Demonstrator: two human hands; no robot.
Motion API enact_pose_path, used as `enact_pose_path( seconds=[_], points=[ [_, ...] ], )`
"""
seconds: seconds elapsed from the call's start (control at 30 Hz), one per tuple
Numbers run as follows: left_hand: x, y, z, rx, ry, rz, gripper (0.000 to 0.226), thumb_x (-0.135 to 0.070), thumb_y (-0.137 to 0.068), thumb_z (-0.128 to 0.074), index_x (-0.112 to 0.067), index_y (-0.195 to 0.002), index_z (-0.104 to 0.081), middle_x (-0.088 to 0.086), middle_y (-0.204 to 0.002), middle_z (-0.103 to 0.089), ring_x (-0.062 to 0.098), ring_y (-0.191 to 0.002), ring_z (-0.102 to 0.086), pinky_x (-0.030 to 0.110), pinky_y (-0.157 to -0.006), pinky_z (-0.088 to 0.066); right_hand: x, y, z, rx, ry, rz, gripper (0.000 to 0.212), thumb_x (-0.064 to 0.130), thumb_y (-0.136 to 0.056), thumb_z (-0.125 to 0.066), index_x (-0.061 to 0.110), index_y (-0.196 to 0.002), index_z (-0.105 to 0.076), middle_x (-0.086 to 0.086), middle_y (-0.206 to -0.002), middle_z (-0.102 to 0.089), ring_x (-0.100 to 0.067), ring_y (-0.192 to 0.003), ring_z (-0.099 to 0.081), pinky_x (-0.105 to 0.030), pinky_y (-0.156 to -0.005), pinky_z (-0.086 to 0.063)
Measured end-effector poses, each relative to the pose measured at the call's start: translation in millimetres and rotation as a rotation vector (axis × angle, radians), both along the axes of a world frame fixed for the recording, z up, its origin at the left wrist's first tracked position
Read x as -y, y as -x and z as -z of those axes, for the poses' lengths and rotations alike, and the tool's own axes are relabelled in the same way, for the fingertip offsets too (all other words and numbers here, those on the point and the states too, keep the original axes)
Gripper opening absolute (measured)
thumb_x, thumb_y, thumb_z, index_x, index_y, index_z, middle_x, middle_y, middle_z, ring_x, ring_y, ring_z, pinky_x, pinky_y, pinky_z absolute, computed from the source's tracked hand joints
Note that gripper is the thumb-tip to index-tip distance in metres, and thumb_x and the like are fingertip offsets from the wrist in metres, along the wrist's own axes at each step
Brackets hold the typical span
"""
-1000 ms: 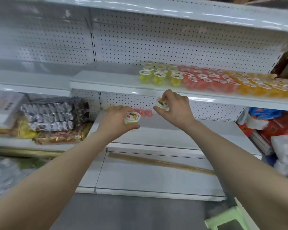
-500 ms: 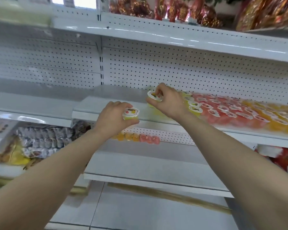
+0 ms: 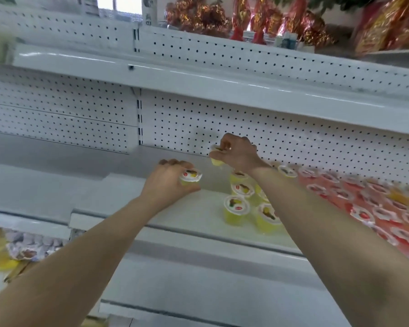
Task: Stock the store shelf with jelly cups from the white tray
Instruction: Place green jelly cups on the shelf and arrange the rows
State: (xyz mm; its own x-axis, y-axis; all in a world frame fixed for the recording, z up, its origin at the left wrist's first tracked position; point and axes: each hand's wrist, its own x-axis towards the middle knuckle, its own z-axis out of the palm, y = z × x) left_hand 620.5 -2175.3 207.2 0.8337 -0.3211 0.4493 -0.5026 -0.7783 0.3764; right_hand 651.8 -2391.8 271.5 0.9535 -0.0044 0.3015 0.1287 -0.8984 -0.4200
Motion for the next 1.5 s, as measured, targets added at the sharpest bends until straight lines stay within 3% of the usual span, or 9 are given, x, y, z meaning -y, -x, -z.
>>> enact_pose_path(
  seconds=[0.1, 0.27, 0.43, 0.57, 0.7, 0.93, 1.17, 1.33, 1.5],
  points=[
    [3.5, -14.6, 1.4, -0.018, 0.022, -0.015, 0.054, -0.053, -0.076, -0.073, -0.024, -0.12, -0.063, 0.0, -0.109, -0.066, 0.024, -0.107, -0.052, 0.025, -0.081, -0.034, 3.9, -27.9, 4.7, -0.052, -0.003, 0.056, 0.03, 0.052, -0.077, -0.071, 0.028, -0.086, -0.055, 0.002, -0.103, -0.063, -0.022, -0.107, -0.049, -0.037, -0.088, -0.032],
    [11.3, -33.7, 13.4, -0.068, 0.073, -0.012, 0.059, -0.054, -0.07, -0.078, -0.026, -0.12, -0.063, -0.003, -0.108, -0.064, 0.022, -0.107, -0.051, 0.028, -0.086, -0.041, 7.8, -47.9, 21.2, -0.12, 0.095, 0.073, 0.026, 0.046, -0.075, -0.072, 0.026, -0.088, -0.06, 0.007, -0.089, -0.058, -0.022, -0.106, -0.049, -0.04, -0.093, -0.037],
    [22.7, -40.6, 16.0, -0.089, 0.108, -0.007, 0.068, -0.064, -0.06, -0.071, -0.03, -0.118, -0.064, -0.006, -0.109, -0.064, 0.019, -0.106, -0.05, 0.03, -0.089, -0.043, 10.3, -50.3, 32.2, -0.15, 0.143, 0.085, 0.026, 0.046, -0.072, -0.072, 0.028, -0.083, -0.058, 0.008, -0.088, -0.06, -0.021, -0.103, -0.051, -0.038, -0.086, -0.035],
    [37.5, -40.2, 15.2, -0.101, 0.101, 0.019, 0.063, -0.054, -0.065, -0.08, -0.031, -0.12, -0.062, -0.007, -0.11, -0.062, 0.019, -0.108, -0.048, 0.028, -0.089, -0.041, 18.7, -44.7, 31.3, -0.153, 0.127, 0.037, 0.028, 0.055, -0.079, -0.067, 0.03, -0.08, -0.056, 0.011, -0.09, -0.062, -0.019, -0.1, -0.052, -0.039, -0.088, -0.038],
    [53.5, -35.4, 12.0, -0.109, 0.118, 0.045, 0.059, -0.047, -0.065, -0.082, -0.028, -0.116, -0.059, -0.007, -0.109, -0.062, 0.019, -0.106, -0.048, 0.026, -0.081, -0.038, 27.1, -37.2, 30.2, -0.007, 0.143, 0.042, 0.026, 0.048, -0.094, -0.054, 0.024, -0.095, -0.064, 0.002, -0.108, -0.067, -0.024, -0.107, -0.055, -0.043, -0.094, -0.041],
    [62.1, -28.8, 5.2, -0.164, 0.028, 0.022, 0.053, -0.05, -0.069, -0.079, -0.027, -0.111, -0.055, -0.004, -0.105, -0.057, 0.02, -0.108, -0.043, 0.028, -0.077, -0.036, 45.7, -9.0, 32.1, 0.209, 0.279, -0.02, 0.021, 0.032, -0.097, -0.051, 0.02, -0.106, -0.066, -0.001, -0.105, -0.069, -0.028, -0.111, -0.054, -0.04, -0.089, -0.038],
    [48.4, -4.6, -7.9, 0.039, 0.045, 0.052, 0.048, -0.056, -0.082, -0.055, -0.024, -0.116, -0.063, 0.001, -0.117, -0.06, 0.029, -0.113, -0.049, 0.036, -0.094, -0.043, 46.1, 38.8, 23.3, 0.288, 0.346, -0.007, 0.027, 0.033, -0.097, -0.053, 0.021, -0.119, -0.062, -0.002, -0.122, -0.064, -0.027, -0.122, -0.047, -0.041, -0.096, -0.03],
    [51.7, 38.7, -25.8, 0.217, 0.108, 0.081, 0.032, -0.034, -0.088, -0.066, -0.021, -0.117, -0.064, 0.007, -0.115, -0.062, 0.031, -0.107, -0.052, 0.039, -0.09, -0.044, 48.0, 101.2, 14.3, 0.381, 0.394, 0.038, 0.033, 0.035, -0.094, -0.054, 0.019, -0.121, -0.063, -0.003, -0.12, -0.065, -0.029, -0.118, -0.05, -0.042, -0.096, -0.032],
    [66.9, 98.4, -24.4, 0.318, 0.11, 0.197, 0.033, -0.034, -0.088, -0.066, -0.018, -0.117, -0.063, 0.005, -0.113, -0.061, 0.029, -0.106, -0.052, 0.04, -0.091, -0.043, 63.0, 189.2, 20.6, 0.462, 0.446, 0.115, 0.031, 0.036, -0.091, -0.056, 0.018, -0.116, -0.064, -0.003, -0.109, -0.069, -0.03, -0.106, -0.057, -0.044, -0.089, -0.039]
  ],
)
